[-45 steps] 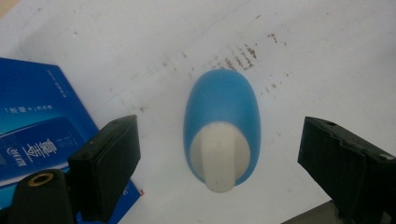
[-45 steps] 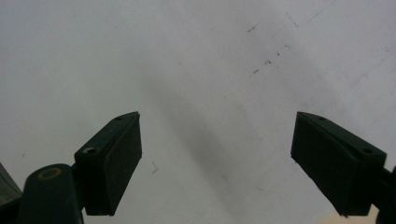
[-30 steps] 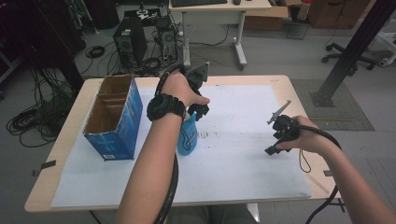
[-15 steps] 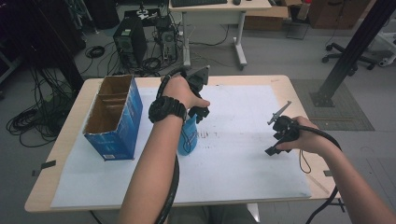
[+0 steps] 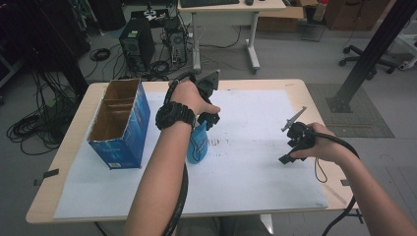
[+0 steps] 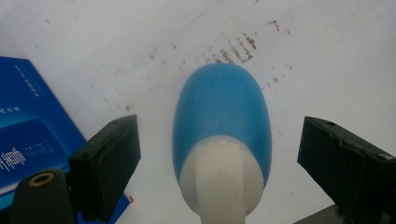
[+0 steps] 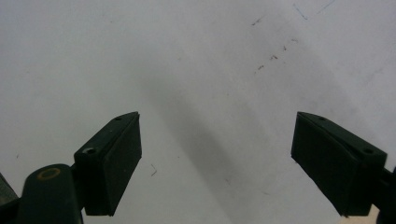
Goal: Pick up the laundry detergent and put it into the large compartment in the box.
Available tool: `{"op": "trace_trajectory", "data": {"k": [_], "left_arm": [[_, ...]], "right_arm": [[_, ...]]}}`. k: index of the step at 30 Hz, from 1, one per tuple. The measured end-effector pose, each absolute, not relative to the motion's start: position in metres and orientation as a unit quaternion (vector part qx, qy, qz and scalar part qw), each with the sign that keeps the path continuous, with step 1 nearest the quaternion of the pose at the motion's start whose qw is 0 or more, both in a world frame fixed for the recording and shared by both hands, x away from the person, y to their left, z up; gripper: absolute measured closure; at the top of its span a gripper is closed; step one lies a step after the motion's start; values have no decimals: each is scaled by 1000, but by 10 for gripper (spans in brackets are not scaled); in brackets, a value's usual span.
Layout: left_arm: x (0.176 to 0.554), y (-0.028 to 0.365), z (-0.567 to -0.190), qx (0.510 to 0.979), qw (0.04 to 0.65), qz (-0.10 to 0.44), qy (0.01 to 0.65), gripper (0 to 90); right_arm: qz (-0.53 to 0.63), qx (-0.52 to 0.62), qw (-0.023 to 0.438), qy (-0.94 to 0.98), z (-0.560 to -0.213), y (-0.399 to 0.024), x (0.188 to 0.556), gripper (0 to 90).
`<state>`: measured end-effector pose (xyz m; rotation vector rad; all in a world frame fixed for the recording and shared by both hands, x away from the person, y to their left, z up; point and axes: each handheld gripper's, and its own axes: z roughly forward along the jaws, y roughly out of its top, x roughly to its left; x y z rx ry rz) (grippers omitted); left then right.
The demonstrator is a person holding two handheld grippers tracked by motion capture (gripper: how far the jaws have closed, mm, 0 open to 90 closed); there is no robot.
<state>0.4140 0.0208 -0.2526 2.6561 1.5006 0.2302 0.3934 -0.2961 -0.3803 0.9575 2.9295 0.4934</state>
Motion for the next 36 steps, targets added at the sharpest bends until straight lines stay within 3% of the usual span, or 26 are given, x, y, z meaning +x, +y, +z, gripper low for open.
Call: {"op": "trace_trajectory", "data": {"k": [36], "left_arm": [[417,21,-288,869,25,63,490,138]], "right_arm": [[153,301,0,941,-393,-292,394,164]]}}
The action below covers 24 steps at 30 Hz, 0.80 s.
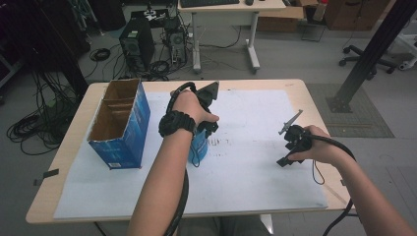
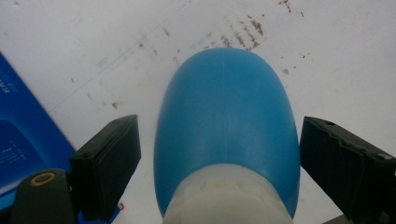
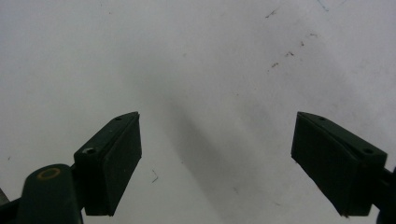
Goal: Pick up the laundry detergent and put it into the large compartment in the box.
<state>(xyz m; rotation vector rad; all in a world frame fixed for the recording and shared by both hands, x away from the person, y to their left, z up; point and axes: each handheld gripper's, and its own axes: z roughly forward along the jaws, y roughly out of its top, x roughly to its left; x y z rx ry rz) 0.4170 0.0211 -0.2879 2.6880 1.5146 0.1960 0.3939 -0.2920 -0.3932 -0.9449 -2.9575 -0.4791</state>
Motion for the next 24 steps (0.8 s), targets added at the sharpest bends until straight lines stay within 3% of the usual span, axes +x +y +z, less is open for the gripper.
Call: {"op": "trace_trajectory", "data": {"k": [24], "left_arm": [[418,23,-295,873,17,64,484,222]], "right_arm": [[-148,-299,8,-943,-402,-290,396,163]]}}
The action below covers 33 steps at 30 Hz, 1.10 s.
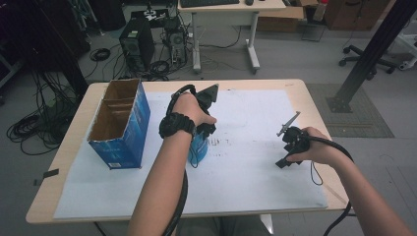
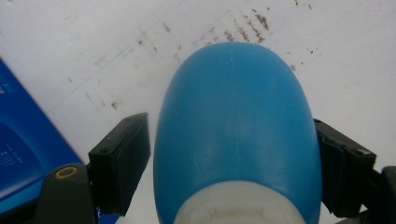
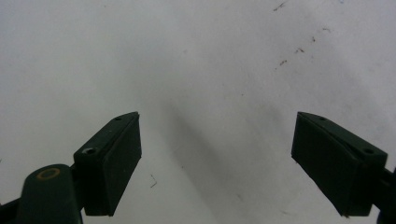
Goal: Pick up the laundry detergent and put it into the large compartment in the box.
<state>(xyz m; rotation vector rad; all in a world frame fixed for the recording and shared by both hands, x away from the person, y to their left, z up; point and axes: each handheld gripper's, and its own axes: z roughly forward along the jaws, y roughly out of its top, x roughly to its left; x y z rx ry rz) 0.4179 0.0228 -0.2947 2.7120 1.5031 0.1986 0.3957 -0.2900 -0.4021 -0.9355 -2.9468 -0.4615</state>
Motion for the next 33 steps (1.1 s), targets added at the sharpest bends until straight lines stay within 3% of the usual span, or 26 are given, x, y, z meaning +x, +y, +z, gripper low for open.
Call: {"op": "trace_trajectory", "data": {"k": [15,33], "left_arm": [[418,23,-294,869,28,57,491,366],[419,22,-292,862,29,57,502,373]], "right_arm": [[-149,-302,7,-942,-402,-291,395,163],[-150,-297,6,-943,-401,-289,394,163]]}}
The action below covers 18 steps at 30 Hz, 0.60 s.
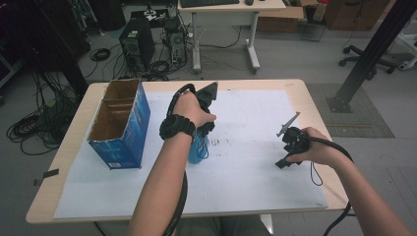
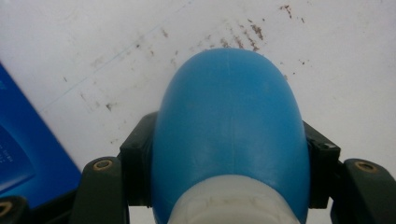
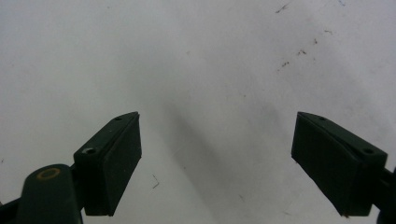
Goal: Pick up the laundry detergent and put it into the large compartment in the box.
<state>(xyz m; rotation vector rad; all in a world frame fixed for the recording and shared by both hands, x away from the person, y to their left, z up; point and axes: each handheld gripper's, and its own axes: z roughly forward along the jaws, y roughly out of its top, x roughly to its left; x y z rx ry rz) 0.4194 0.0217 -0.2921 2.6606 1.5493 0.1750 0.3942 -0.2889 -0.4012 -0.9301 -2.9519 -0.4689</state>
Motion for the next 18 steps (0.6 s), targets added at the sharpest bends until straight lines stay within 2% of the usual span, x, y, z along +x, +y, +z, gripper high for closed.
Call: {"op": "trace_trajectory", "data": {"k": [18], "left_arm": [[417,23,-265,865,25,58,498,373]], "right_arm": [[-143,-288,4,-947,-391,-283,394,166]]}}
